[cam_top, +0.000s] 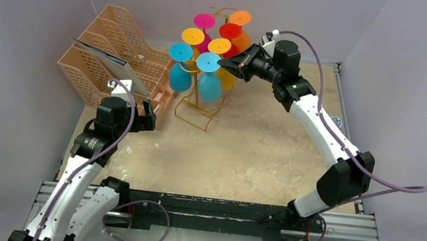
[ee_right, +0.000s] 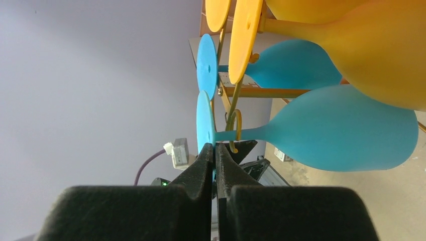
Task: Take the wine glass off the wine glass rack
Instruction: Pick up the wine glass from the wine rack, then place the wine glass at the center of the board.
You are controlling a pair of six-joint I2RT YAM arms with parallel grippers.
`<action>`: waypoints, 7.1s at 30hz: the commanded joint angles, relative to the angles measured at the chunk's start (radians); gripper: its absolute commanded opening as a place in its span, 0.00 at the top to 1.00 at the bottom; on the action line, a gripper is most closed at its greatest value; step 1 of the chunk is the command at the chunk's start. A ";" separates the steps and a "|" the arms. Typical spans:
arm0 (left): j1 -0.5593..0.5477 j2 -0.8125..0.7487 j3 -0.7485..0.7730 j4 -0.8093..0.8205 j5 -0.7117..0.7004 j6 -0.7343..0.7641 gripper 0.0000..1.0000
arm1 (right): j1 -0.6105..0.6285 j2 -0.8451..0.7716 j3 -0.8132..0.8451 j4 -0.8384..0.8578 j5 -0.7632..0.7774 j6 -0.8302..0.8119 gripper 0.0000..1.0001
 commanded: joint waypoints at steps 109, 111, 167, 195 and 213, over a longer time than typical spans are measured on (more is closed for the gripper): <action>-0.249 0.018 -0.110 0.548 0.660 -0.467 0.16 | 0.098 -0.502 -0.549 -0.128 -0.182 -0.483 1.00; -0.311 0.027 -0.108 0.536 0.610 -0.444 0.16 | 0.100 -0.508 -0.563 -0.133 -0.151 -0.485 1.00; -0.509 0.198 -0.130 0.848 0.722 -0.465 0.60 | 0.116 -0.630 -0.699 0.288 -0.455 -0.511 1.00; -0.578 0.215 -0.189 1.008 0.667 -0.561 0.74 | 0.119 -0.676 -0.703 0.090 -0.281 -0.662 1.00; -0.586 0.271 -0.120 0.857 0.762 -0.477 1.00 | 0.118 -0.709 -0.667 -0.020 -0.281 -0.704 0.52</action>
